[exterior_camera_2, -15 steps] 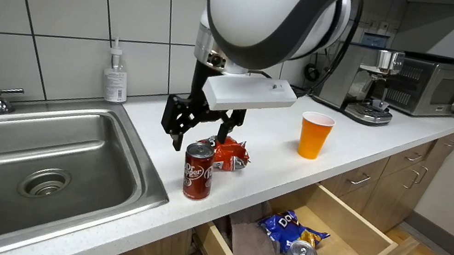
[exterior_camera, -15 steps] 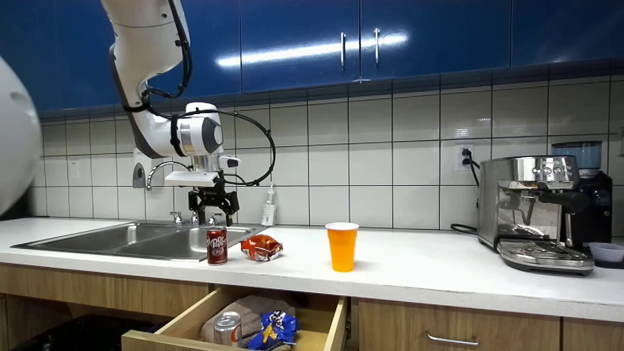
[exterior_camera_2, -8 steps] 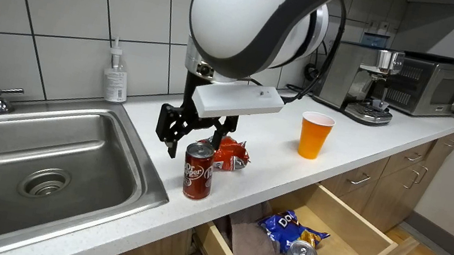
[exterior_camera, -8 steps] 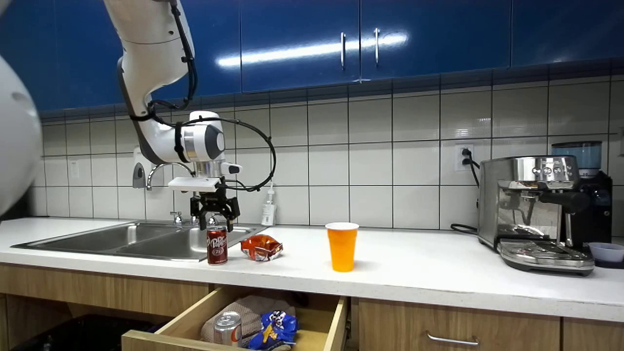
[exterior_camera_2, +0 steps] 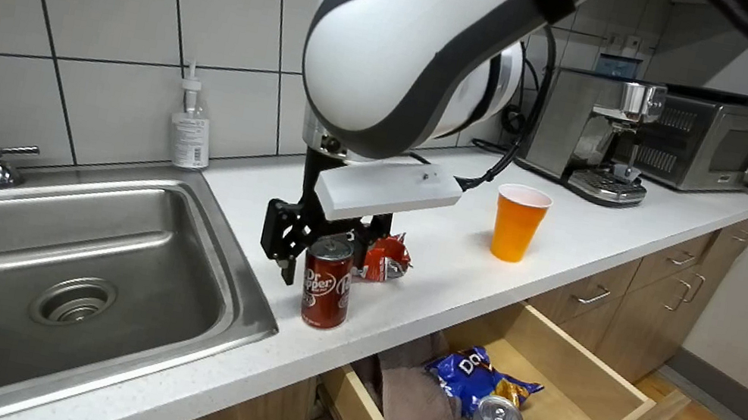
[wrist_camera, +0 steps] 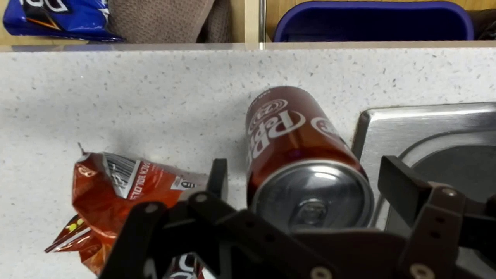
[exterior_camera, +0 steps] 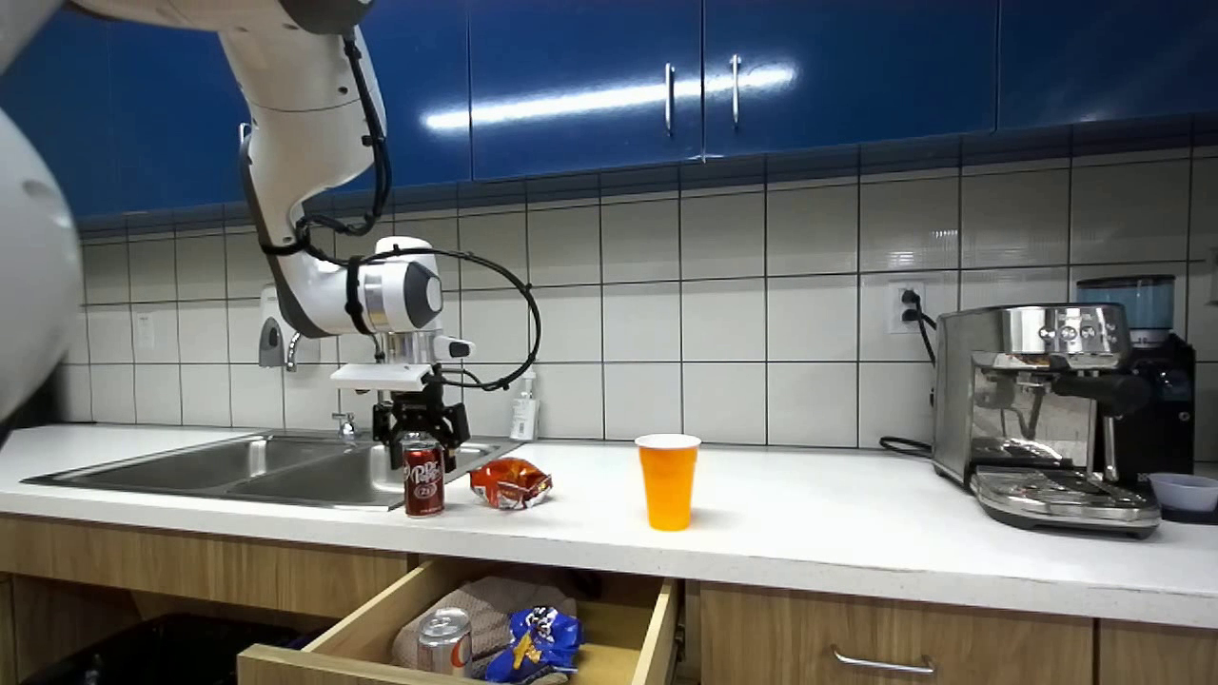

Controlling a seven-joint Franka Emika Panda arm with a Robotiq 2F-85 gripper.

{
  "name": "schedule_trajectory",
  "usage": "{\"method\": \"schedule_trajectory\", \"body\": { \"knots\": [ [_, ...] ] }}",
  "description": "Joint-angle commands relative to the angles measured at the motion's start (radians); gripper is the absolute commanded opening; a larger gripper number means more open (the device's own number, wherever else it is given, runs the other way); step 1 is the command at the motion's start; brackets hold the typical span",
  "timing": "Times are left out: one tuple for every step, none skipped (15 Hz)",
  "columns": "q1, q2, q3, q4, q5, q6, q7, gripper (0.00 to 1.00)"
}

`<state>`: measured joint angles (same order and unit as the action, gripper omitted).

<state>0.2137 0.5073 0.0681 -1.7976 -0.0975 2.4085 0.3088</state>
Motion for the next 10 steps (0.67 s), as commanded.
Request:
{"method": "schedule_trajectory", "body": {
  "knots": [
    [0.000, 0.016, -0.004, 0.037, 0.017, -0.054, -0.029, 1.00],
    [0.001, 0.017, -0.005, 0.038, 0.016, -0.057, -0.028, 1.00],
    [0.001, 0.017, -0.006, 0.038, 0.015, -0.061, -0.028, 1.00],
    [0.002, 0.016, -0.008, 0.038, 0.011, -0.064, -0.027, 1.00],
    [0.004, 0.016, -0.010, 0.038, 0.008, -0.064, -0.025, 1.00],
    [0.002, 0.016, -0.008, 0.036, 0.010, -0.061, -0.028, 0.75],
    [0.002, 0.015, -0.007, 0.034, 0.010, -0.057, -0.029, 0.74],
    [0.002, 0.014, -0.008, 0.033, 0.009, -0.056, -0.030, 0.65],
    [0.002, 0.013, -0.008, 0.031, 0.008, -0.054, -0.031, 0.58],
    [0.003, 0.013, -0.008, 0.030, 0.007, -0.052, -0.032, 0.49]
  ]
}}
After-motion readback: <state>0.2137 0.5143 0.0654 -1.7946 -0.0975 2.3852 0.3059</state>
